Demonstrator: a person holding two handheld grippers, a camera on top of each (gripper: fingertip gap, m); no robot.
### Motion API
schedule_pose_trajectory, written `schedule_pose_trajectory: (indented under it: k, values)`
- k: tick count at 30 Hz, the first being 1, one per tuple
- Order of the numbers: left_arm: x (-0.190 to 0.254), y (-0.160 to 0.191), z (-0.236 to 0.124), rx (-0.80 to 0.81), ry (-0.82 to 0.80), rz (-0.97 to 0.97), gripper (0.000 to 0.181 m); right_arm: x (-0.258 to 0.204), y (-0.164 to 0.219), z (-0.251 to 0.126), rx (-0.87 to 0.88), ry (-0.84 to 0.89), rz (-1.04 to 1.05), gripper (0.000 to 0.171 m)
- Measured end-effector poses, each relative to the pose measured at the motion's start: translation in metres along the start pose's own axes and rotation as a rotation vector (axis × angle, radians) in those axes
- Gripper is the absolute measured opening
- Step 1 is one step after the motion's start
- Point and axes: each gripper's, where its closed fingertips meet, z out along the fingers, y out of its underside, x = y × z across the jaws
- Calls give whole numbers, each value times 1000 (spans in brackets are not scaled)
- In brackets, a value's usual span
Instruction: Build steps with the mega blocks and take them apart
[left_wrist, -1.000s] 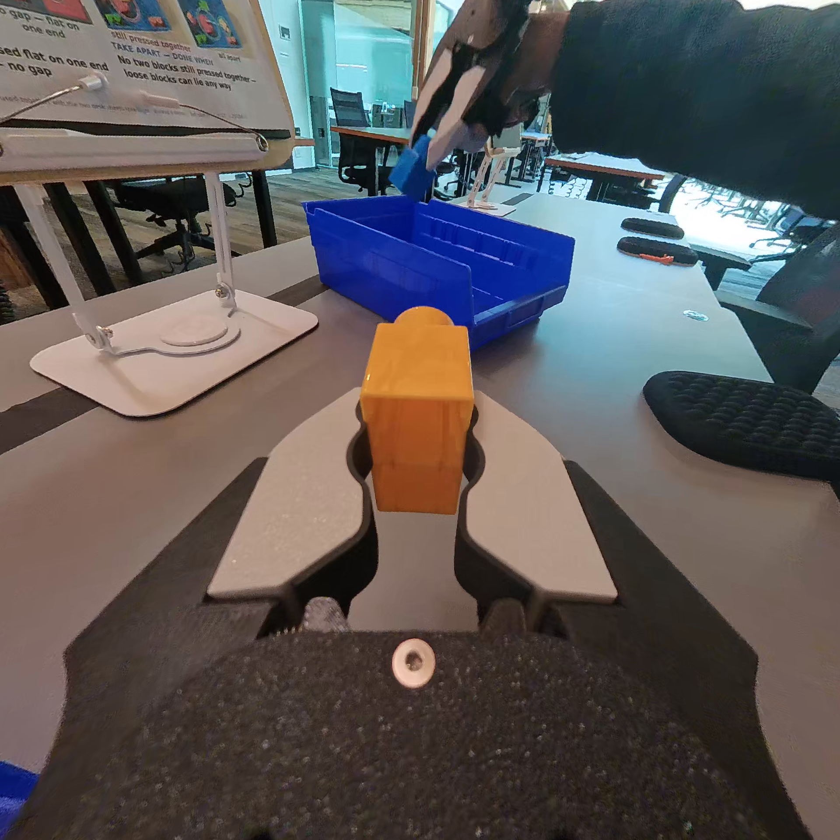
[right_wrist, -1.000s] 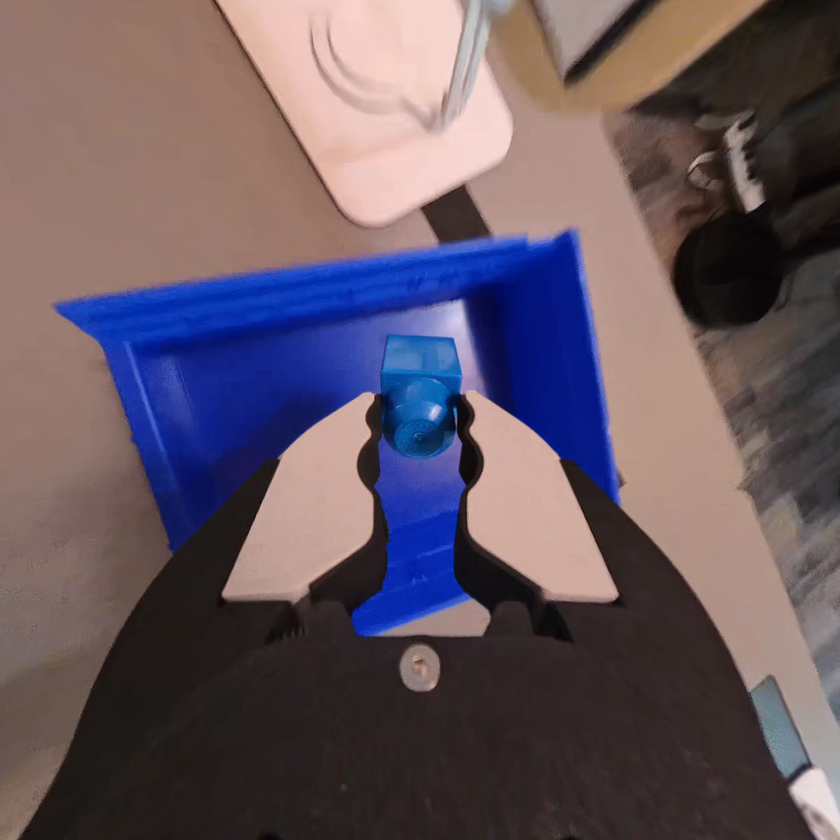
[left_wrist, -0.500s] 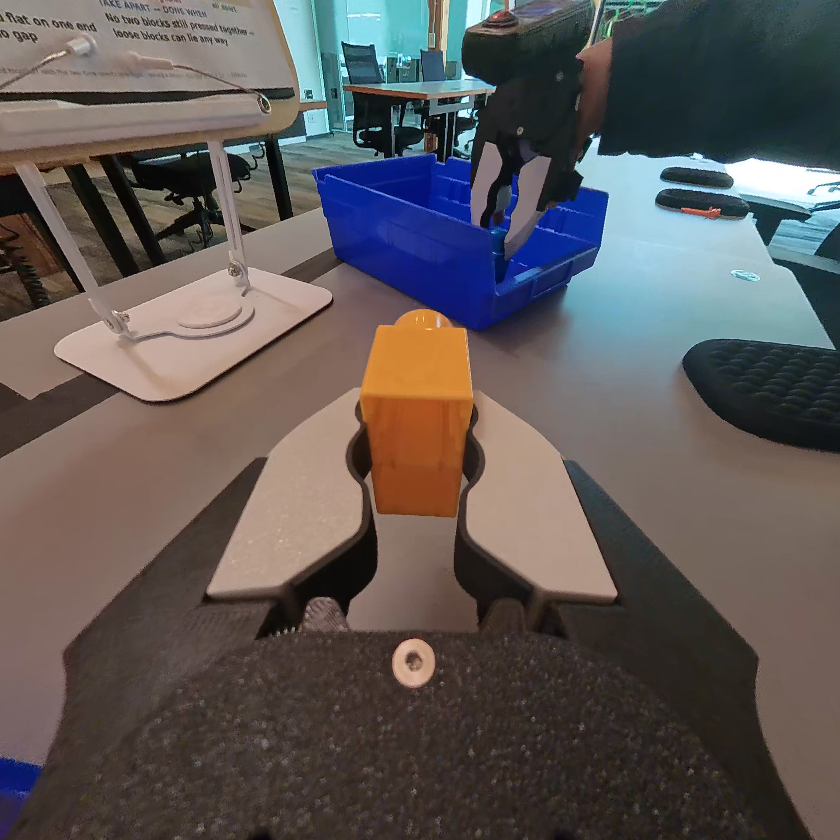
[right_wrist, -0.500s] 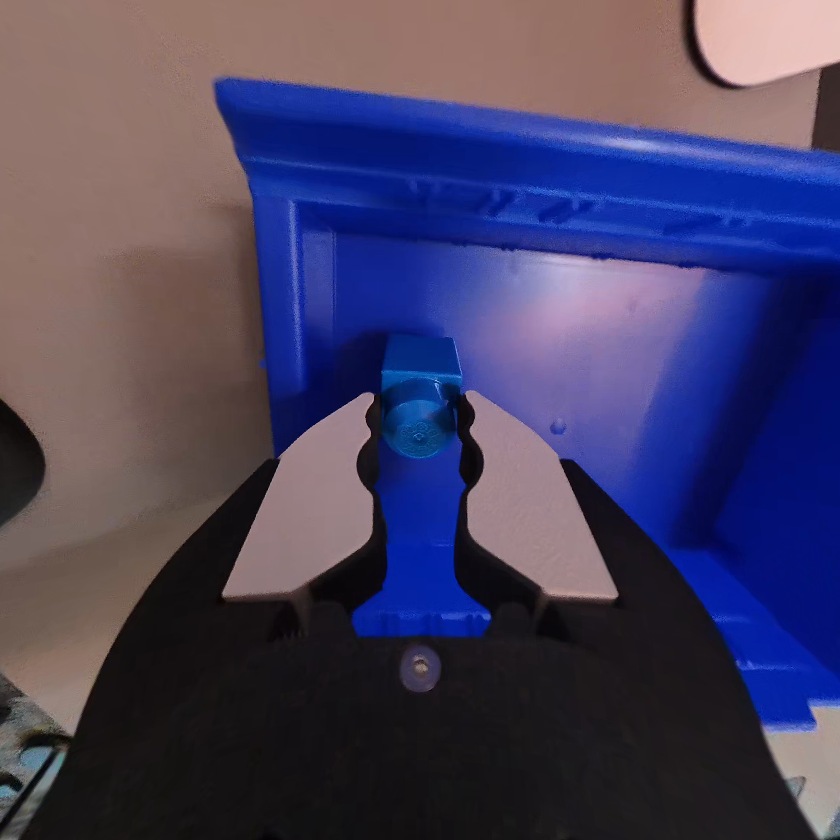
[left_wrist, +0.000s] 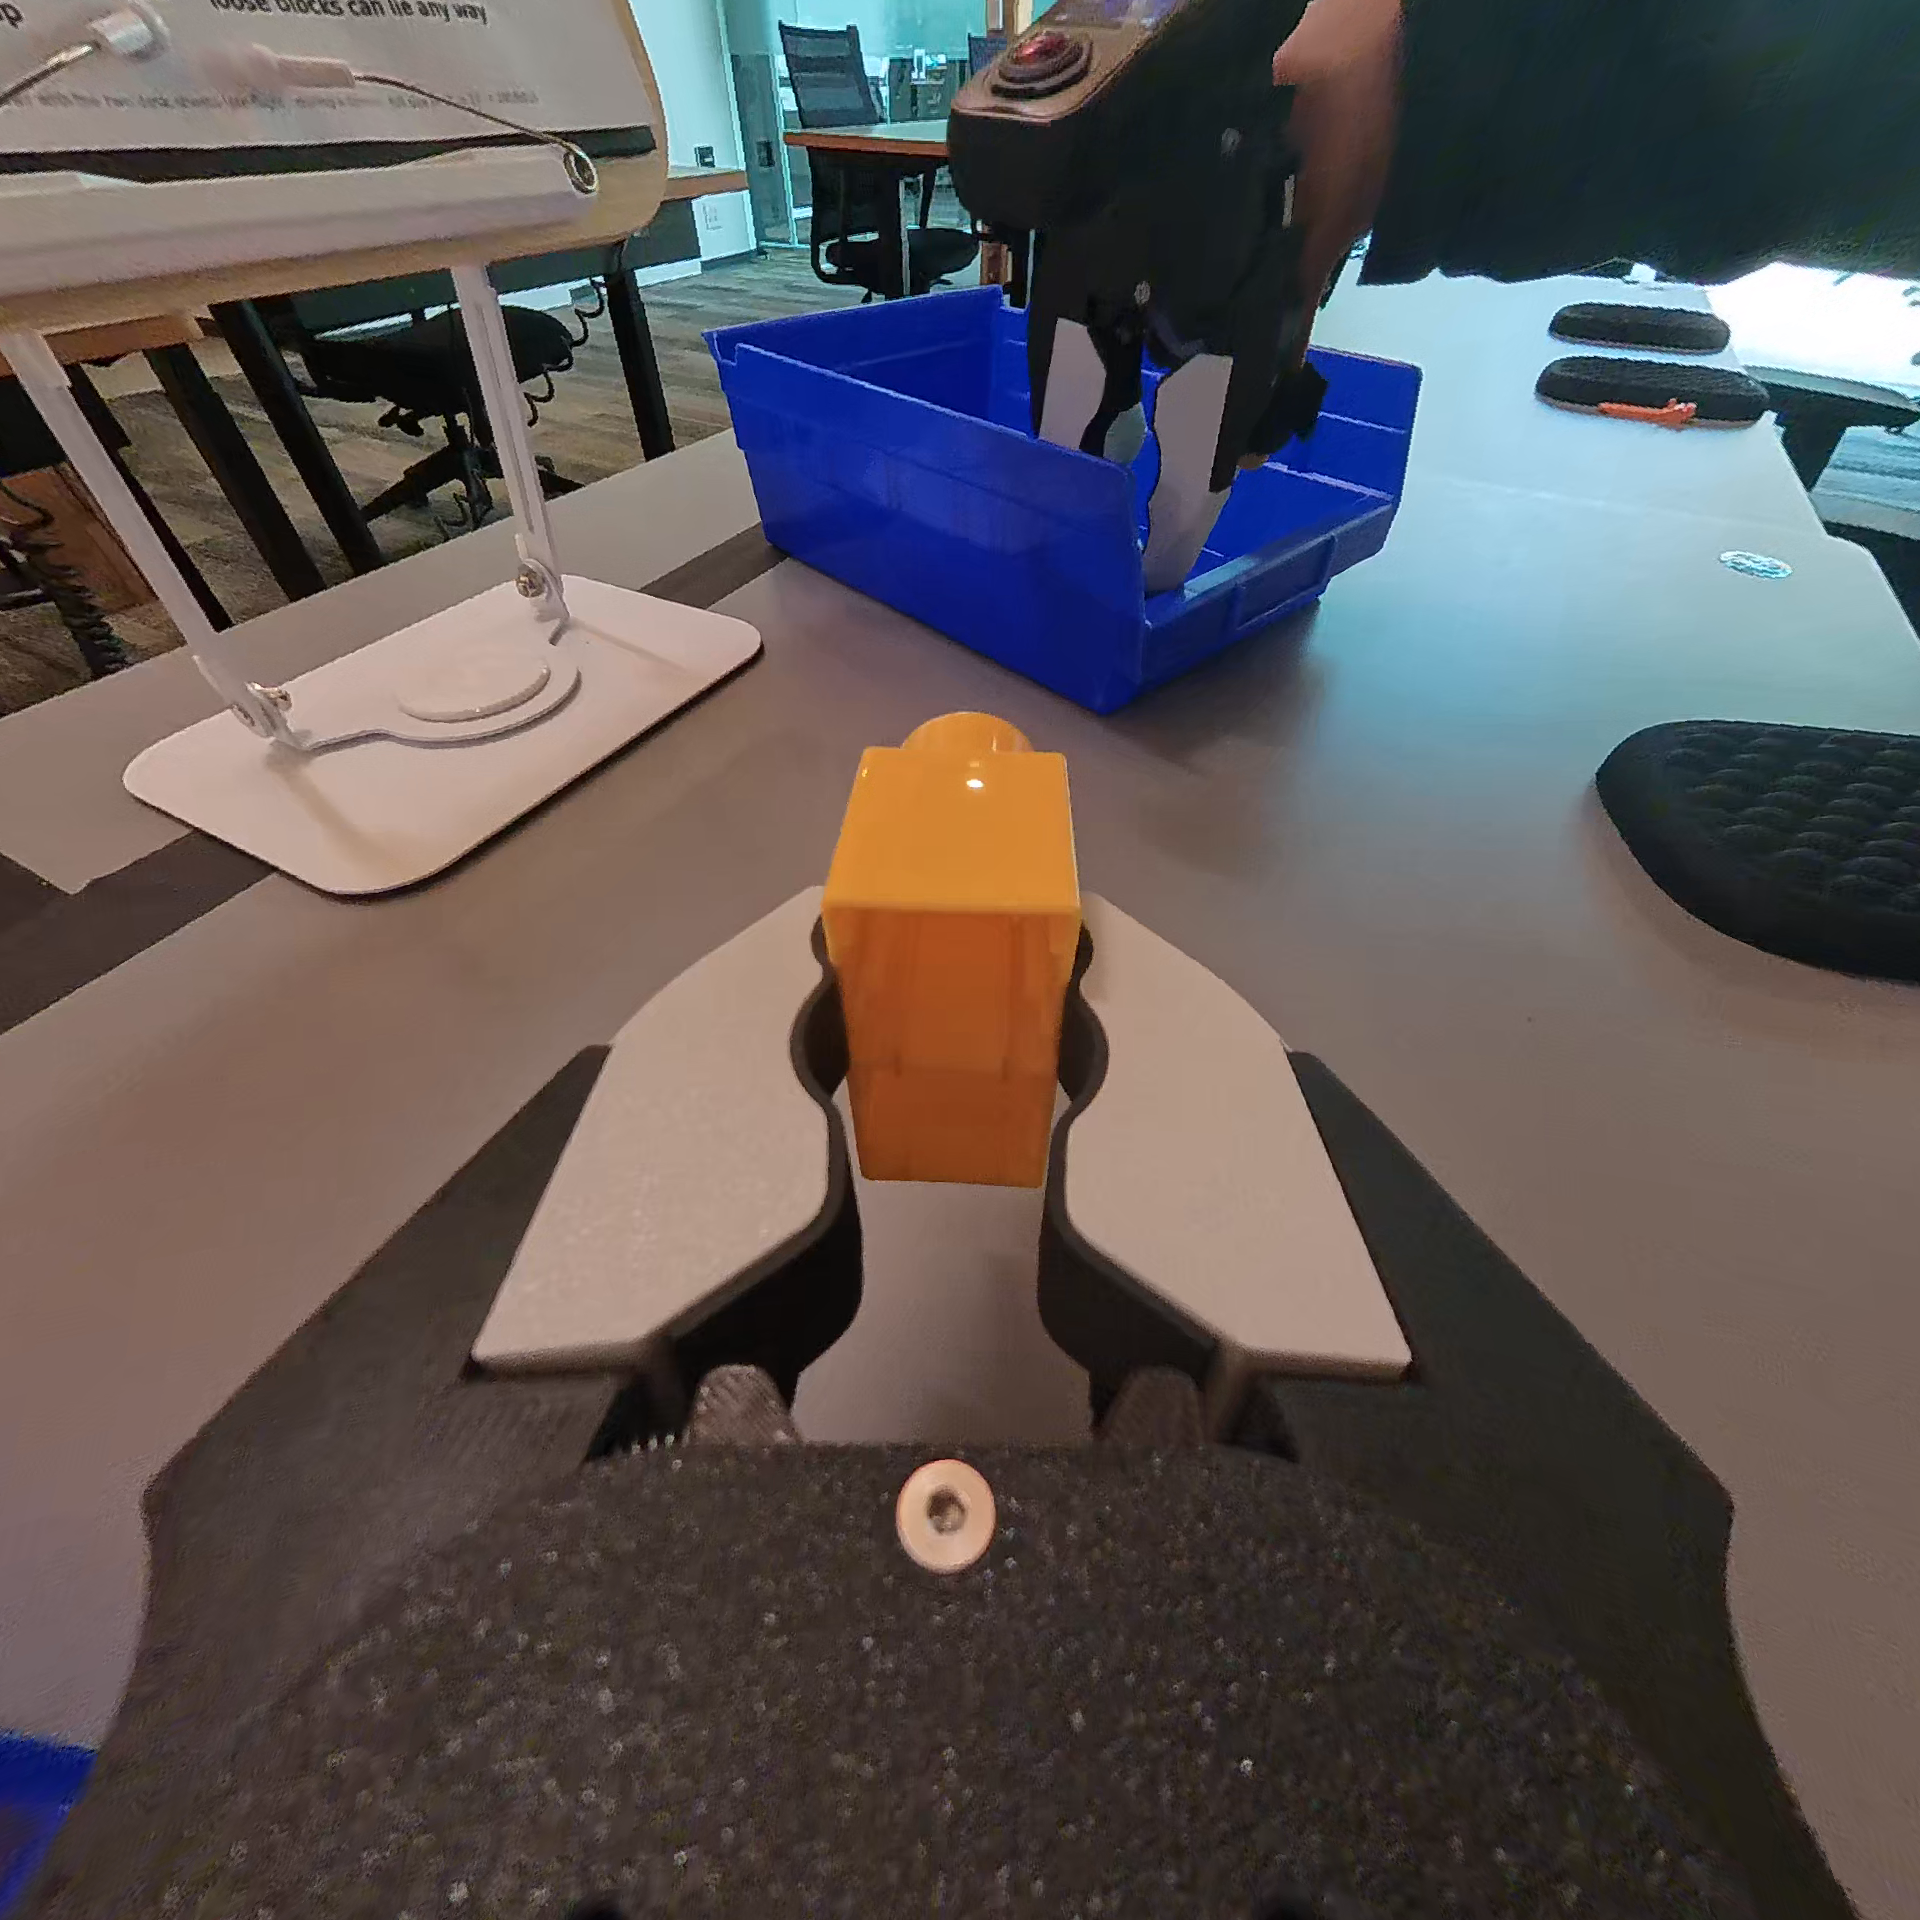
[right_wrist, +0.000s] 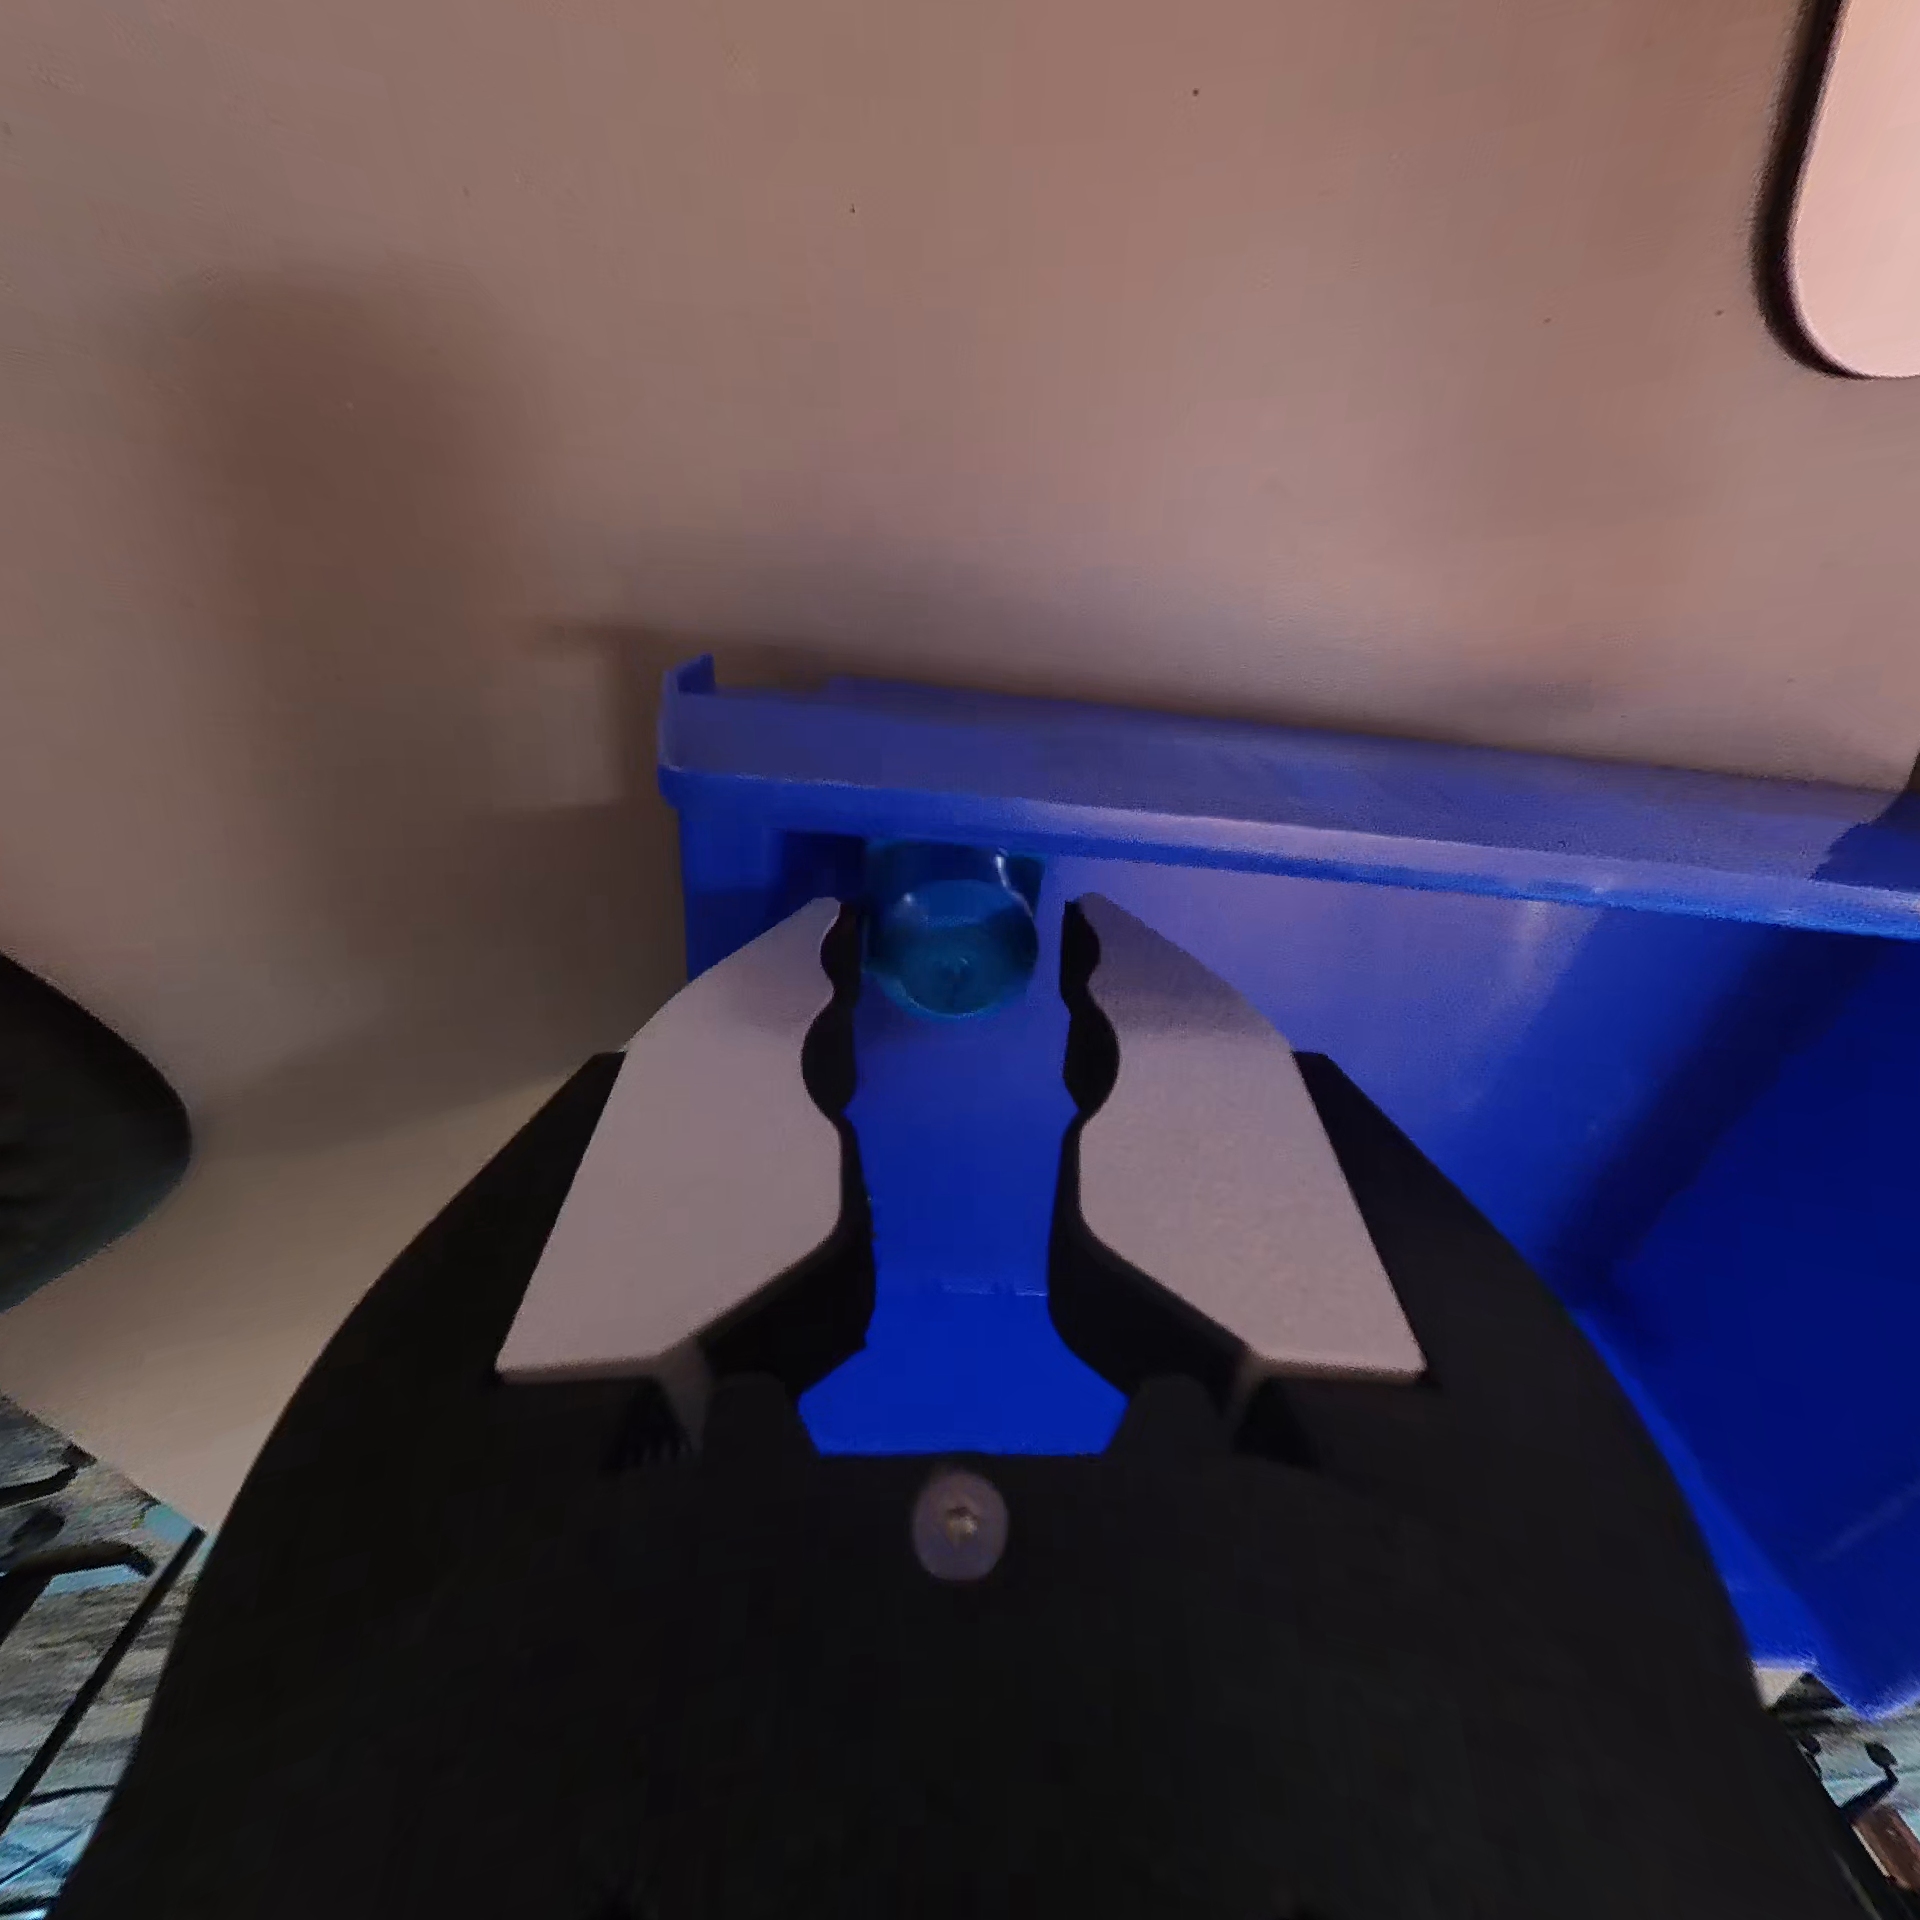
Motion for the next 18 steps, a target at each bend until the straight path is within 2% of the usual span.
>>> schedule_pose_trajectory:
  k: [1,5,9,13,18]
  values:
    - [1,0,0,1,2,1,38,0,0,0,5,2,3,38]
    - [3,-2,0,8,11,3,38,3,3,-15,23,16,10,45]
    - [6,-6,-1,33,31,-11,38,-2,-9,-56,149,42,8,42]
    - [15,-16,-3,95,92,-46,38,-39,-54,-94,401,20,-85,36]
    - [38,-32,-5,193,218,-88,38,-104,-129,-114,764,-70,-223,39]
